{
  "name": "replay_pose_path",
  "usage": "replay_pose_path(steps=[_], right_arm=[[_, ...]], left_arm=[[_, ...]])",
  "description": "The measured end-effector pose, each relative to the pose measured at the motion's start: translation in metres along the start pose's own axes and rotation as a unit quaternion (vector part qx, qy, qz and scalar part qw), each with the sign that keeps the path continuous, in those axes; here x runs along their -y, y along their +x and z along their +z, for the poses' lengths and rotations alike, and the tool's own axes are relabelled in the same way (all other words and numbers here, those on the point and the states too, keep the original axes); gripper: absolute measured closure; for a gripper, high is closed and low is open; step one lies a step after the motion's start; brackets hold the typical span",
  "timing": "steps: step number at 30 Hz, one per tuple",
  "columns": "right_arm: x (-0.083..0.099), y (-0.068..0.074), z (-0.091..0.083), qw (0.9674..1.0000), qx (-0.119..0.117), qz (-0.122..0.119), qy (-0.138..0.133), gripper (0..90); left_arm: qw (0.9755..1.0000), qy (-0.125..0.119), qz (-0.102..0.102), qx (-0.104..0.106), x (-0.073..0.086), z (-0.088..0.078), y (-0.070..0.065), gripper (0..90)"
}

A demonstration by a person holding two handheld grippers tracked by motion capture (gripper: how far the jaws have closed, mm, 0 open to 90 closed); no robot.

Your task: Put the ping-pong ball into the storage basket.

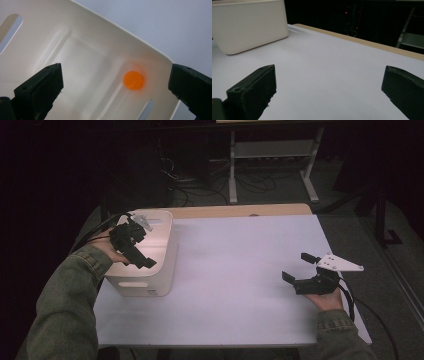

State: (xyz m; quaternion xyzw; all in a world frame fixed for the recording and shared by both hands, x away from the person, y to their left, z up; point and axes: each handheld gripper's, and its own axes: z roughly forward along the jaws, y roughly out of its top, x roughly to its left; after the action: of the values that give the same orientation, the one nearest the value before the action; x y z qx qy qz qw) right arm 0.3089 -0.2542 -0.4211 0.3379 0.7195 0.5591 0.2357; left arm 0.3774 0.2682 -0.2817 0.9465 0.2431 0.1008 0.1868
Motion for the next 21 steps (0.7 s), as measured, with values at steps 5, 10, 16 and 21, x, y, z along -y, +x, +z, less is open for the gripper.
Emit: replay_pose_path(steps=[5,10,16,21], right_arm=[[0.0,0.0,-0.001,1.0,0.001,0.001,0.0,0.0],[0.0,0.0,-0.001,1.0,0.001,0.001,0.001,0.0],[0.0,0.0,-0.001,1.0,0.001,0.001,0.0,0.0],[0.0,0.0,-0.001,1.0,0.001,0.001,0.001,0.0]], left_arm=[[1.0,-0.008,0.003,-0.005,0.001,-0.004,-0.002,0.0],[0.9995,-0.03,0.006,-0.007,0.005,-0.01,-0.004,0.0],[0.9978,-0.065,-0.001,-0.008,0.012,-0.016,-0.007,0.0],[0.9965,-0.083,-0.005,-0.01,0.016,-0.019,-0.009,0.0]])
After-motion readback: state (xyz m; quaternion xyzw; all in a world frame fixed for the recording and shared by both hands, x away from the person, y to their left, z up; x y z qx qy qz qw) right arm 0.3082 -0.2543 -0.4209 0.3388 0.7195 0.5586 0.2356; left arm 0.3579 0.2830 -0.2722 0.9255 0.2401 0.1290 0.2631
